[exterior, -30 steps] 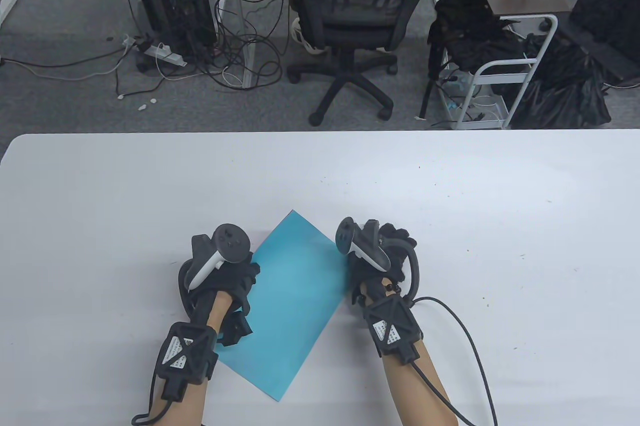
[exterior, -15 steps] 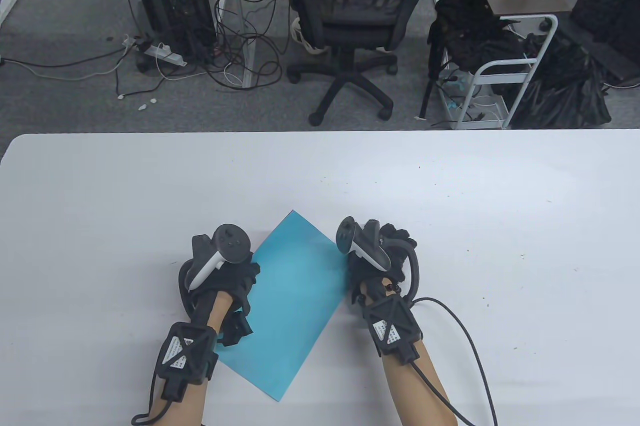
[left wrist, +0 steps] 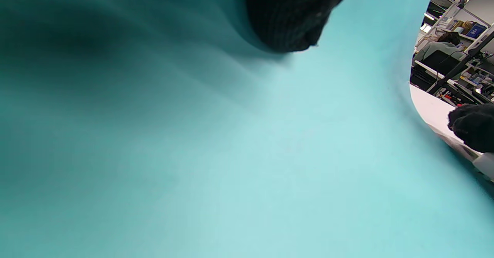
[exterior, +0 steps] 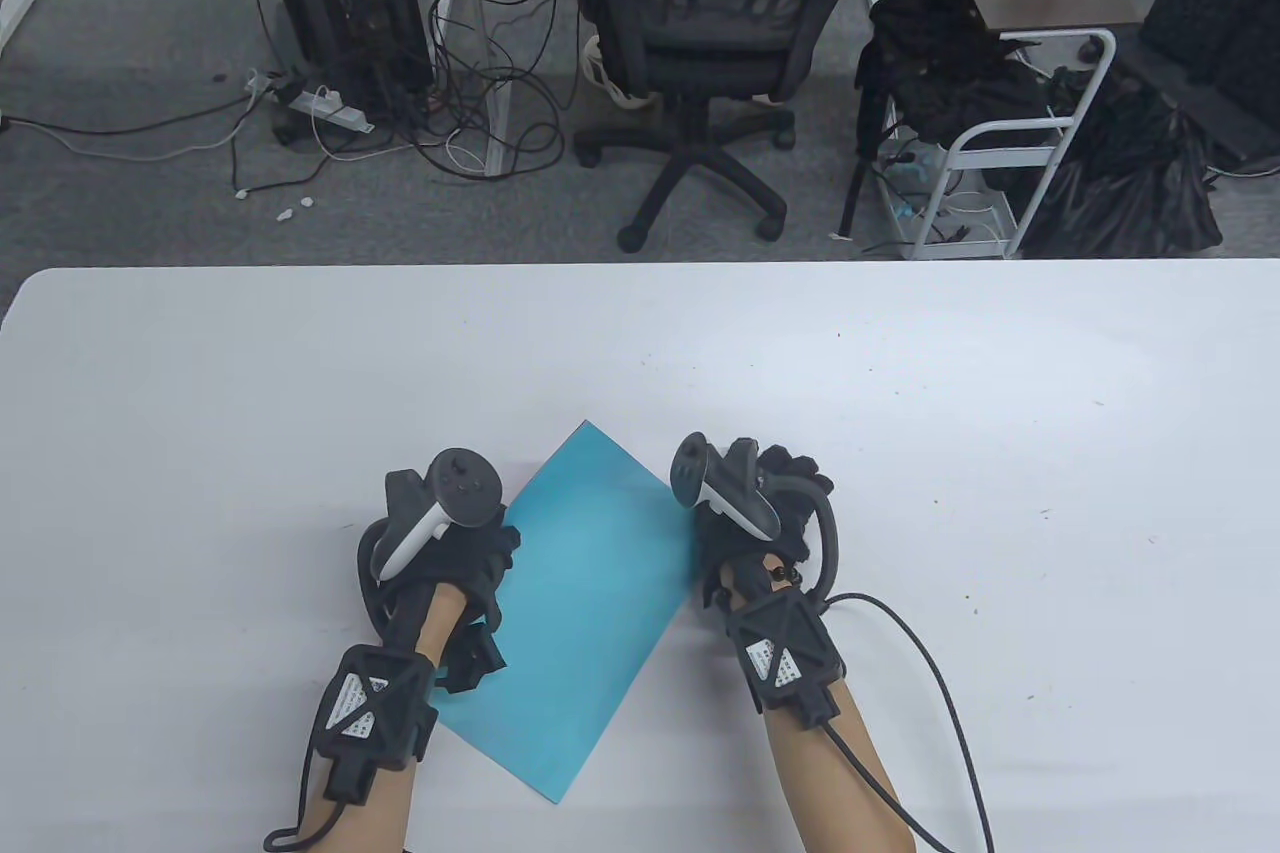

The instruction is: Push down lever to staple documents

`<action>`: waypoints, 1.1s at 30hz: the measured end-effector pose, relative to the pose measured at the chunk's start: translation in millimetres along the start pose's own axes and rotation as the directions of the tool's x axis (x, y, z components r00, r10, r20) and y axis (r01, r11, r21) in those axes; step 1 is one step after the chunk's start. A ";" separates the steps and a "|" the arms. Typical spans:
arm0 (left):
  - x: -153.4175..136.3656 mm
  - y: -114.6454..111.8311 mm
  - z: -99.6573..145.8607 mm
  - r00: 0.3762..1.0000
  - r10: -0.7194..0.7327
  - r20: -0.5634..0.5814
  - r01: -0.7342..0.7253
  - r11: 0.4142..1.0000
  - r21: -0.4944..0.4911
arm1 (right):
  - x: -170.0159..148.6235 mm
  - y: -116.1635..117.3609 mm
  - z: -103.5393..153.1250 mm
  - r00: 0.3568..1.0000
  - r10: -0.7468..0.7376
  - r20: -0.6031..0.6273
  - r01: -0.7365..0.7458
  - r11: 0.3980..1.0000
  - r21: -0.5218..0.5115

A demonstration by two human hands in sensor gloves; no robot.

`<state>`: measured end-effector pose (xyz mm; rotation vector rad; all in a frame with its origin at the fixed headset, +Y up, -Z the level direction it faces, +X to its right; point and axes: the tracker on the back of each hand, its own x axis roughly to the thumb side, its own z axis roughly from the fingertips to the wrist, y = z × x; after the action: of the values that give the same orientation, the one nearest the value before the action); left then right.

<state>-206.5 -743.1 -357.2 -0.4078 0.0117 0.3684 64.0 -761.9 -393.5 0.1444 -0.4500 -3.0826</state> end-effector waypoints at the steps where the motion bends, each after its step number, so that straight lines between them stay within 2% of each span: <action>1: 0.1 0.0 0.0 1.000 -0.001 0.000 0.001 1.000 0.000 | 0.0 0.2 -0.2 1.000 0.001 0.000 -0.001 1.000 0.001; 33: -0.6 -0.2 -0.4 1.000 0.008 -0.001 -0.008 1.000 -0.004 | -10.3 -4.3 -1.9 0.997 -0.066 0.030 0.067 0.997 -0.036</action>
<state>-207.0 -743.7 -357.4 -0.4119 0.0139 0.3765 74.4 -758.0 -395.7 0.1168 -0.3961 -3.1598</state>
